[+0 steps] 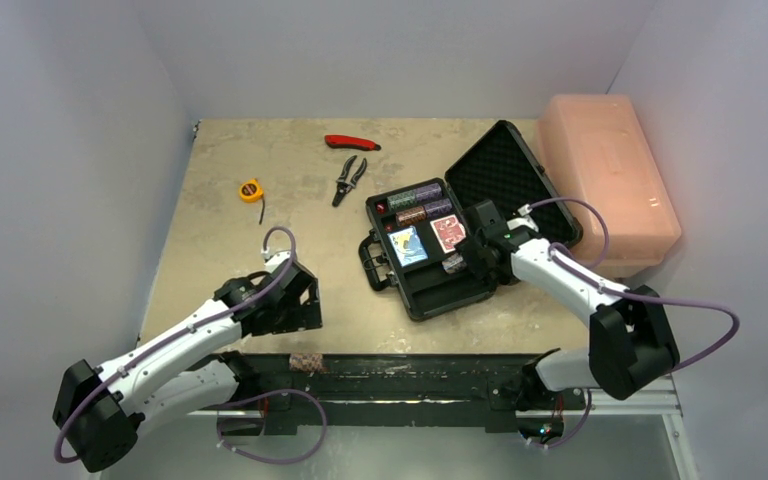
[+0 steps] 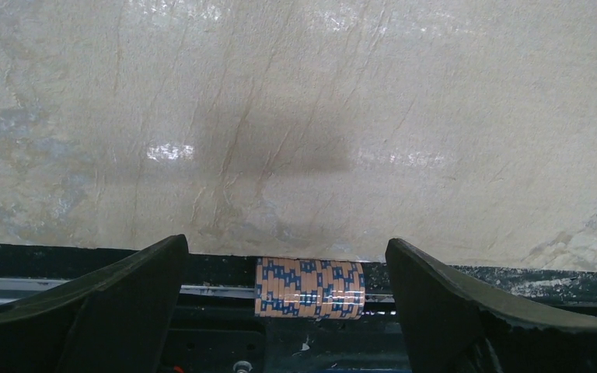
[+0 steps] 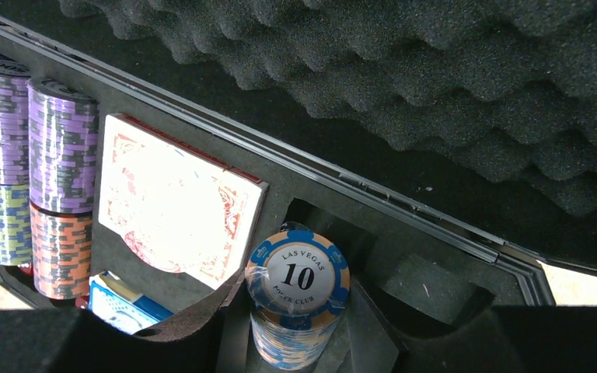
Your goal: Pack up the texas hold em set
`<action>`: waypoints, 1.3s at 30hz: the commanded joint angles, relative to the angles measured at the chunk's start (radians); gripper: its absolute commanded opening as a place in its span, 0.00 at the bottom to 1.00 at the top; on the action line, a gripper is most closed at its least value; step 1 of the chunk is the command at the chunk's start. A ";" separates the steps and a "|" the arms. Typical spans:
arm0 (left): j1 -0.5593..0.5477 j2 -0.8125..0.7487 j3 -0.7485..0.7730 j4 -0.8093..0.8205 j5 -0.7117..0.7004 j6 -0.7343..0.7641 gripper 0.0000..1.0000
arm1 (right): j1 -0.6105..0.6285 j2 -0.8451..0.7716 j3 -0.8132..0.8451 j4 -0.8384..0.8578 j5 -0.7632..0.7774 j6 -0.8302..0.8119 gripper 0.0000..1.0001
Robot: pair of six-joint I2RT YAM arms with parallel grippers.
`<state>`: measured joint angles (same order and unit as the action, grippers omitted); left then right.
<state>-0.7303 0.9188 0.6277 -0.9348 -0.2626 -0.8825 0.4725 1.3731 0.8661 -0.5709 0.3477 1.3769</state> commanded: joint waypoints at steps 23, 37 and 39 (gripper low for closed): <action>-0.080 0.055 -0.072 0.060 0.050 -0.150 1.00 | -0.011 -0.119 0.000 0.000 0.024 -0.086 0.99; -0.232 0.112 -0.096 0.009 0.125 -0.290 0.89 | -0.011 -0.138 0.000 0.009 0.019 -0.117 0.99; -0.244 0.118 -0.106 0.021 0.129 -0.294 0.85 | -0.011 -0.140 -0.002 0.012 0.020 -0.124 0.99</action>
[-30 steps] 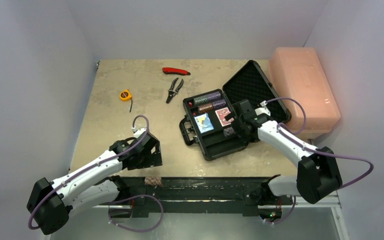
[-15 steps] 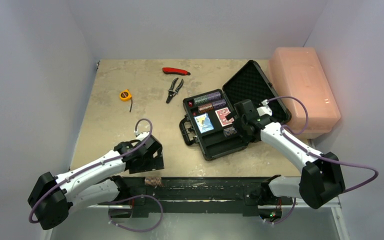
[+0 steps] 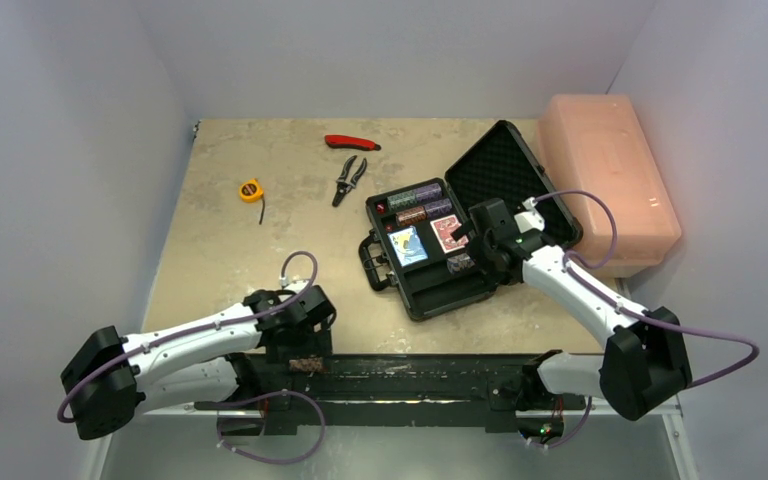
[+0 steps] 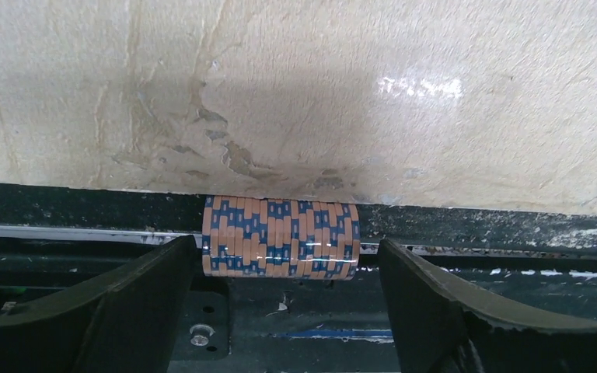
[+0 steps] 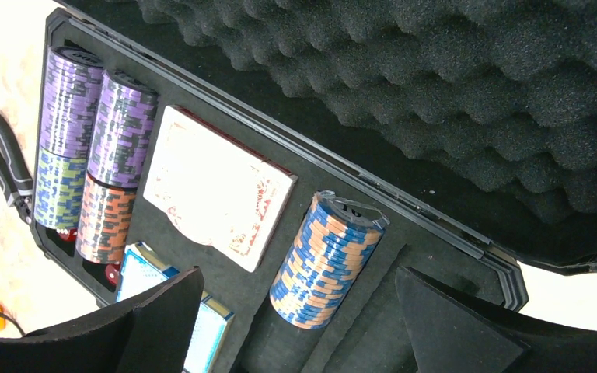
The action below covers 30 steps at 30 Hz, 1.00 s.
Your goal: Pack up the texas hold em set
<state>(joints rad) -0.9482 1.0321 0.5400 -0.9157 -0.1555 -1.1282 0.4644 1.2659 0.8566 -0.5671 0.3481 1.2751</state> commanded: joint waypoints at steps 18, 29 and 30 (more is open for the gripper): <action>-0.053 0.074 -0.012 0.064 0.016 -0.029 0.36 | -0.003 -0.064 0.011 0.016 0.019 -0.064 0.99; -0.060 0.001 0.130 -0.015 -0.055 -0.009 0.00 | -0.004 -0.134 0.054 -0.035 0.074 -0.089 0.99; -0.060 0.001 0.145 -0.015 -0.059 -0.007 0.00 | -0.004 -0.143 0.055 -0.038 0.078 -0.091 0.99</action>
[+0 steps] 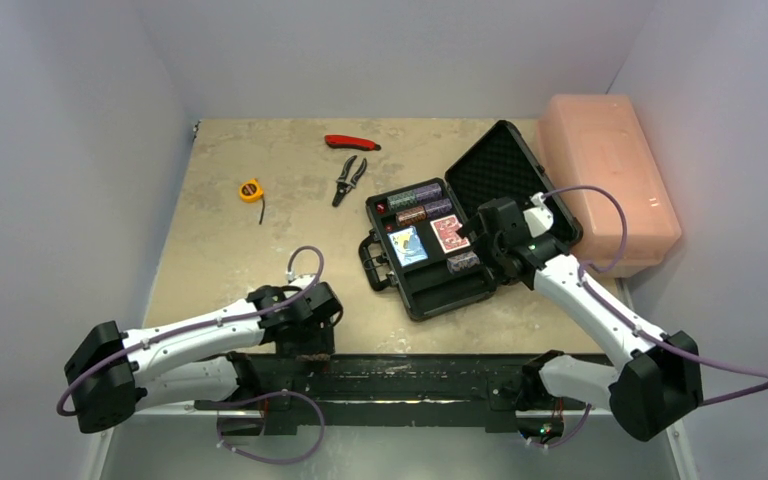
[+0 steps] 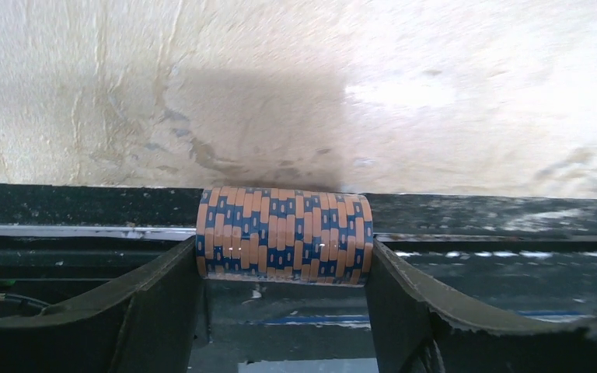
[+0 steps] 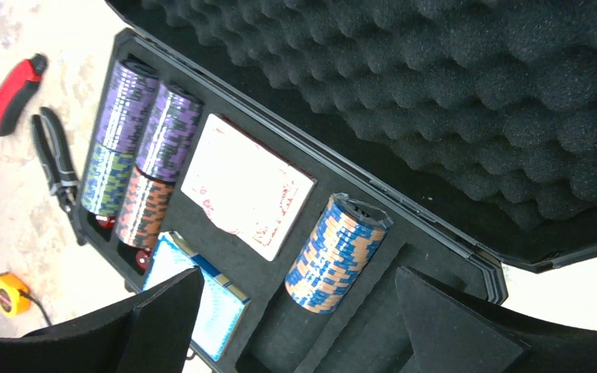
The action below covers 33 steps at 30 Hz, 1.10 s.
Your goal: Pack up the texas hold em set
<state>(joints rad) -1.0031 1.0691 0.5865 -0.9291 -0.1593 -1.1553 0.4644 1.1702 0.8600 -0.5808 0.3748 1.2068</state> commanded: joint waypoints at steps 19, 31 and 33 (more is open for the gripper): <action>-0.005 0.286 0.524 0.167 0.025 0.028 0.00 | -0.003 -0.207 0.143 -0.182 0.253 0.037 0.98; -0.003 0.524 0.743 0.254 -0.001 -0.072 0.00 | -0.003 -0.302 0.160 -0.221 0.325 0.044 0.99; -0.003 0.563 0.778 0.260 -0.017 -0.076 0.00 | -0.004 -0.310 0.160 -0.226 0.332 0.043 0.99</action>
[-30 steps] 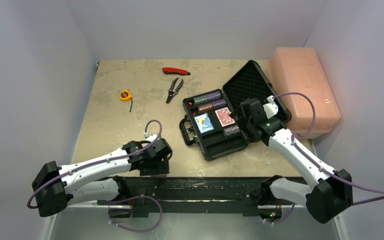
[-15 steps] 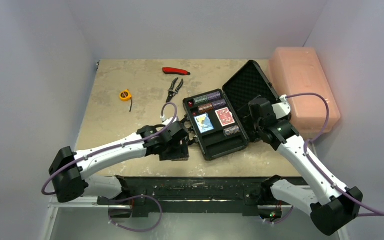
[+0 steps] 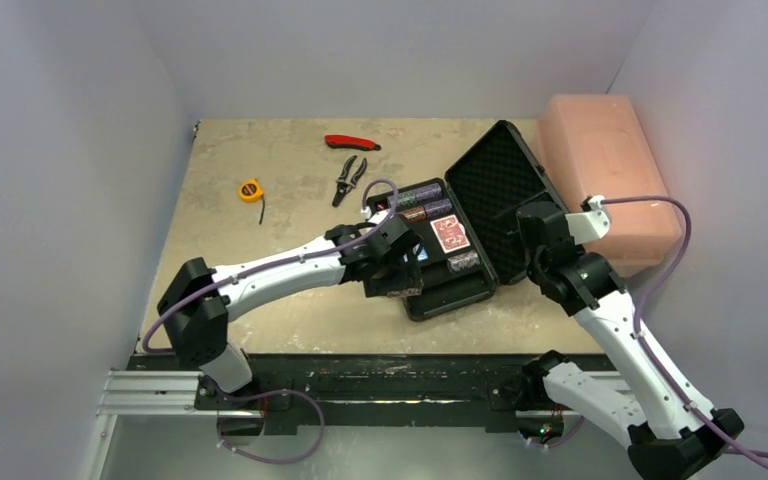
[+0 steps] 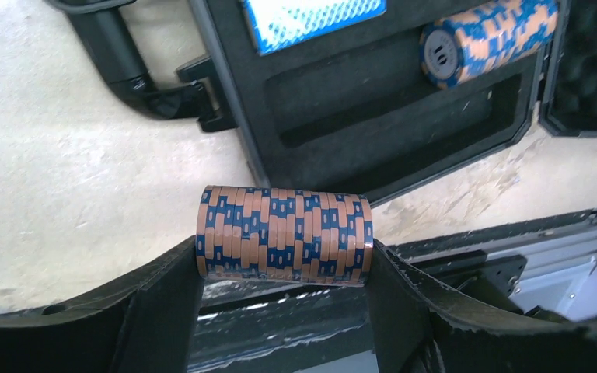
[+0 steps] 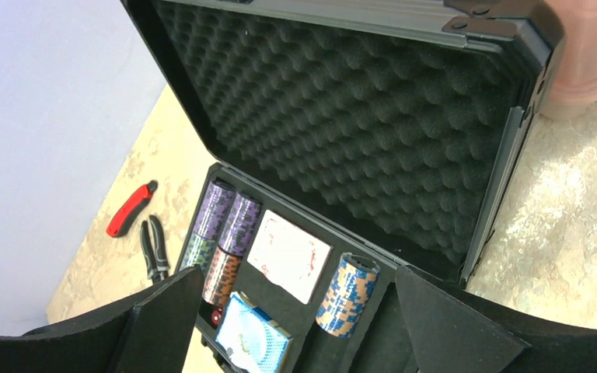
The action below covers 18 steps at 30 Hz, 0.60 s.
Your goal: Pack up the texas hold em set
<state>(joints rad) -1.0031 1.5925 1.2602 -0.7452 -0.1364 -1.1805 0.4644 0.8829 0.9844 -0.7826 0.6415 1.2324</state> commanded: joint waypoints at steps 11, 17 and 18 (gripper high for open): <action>0.010 0.176 0.197 0.163 -0.094 -0.061 0.00 | -0.004 -0.056 0.039 -0.038 0.096 0.007 0.99; 0.015 0.222 0.241 0.172 -0.120 -0.056 0.00 | -0.004 -0.064 0.048 -0.042 0.101 -0.003 0.99; 0.015 0.228 0.245 0.170 -0.123 -0.058 0.00 | -0.003 -0.066 0.047 -0.043 0.101 -0.004 0.99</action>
<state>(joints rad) -0.9955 1.8191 1.4307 -0.6437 -0.2127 -1.2194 0.4641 0.8345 0.9878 -0.8108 0.6914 1.2312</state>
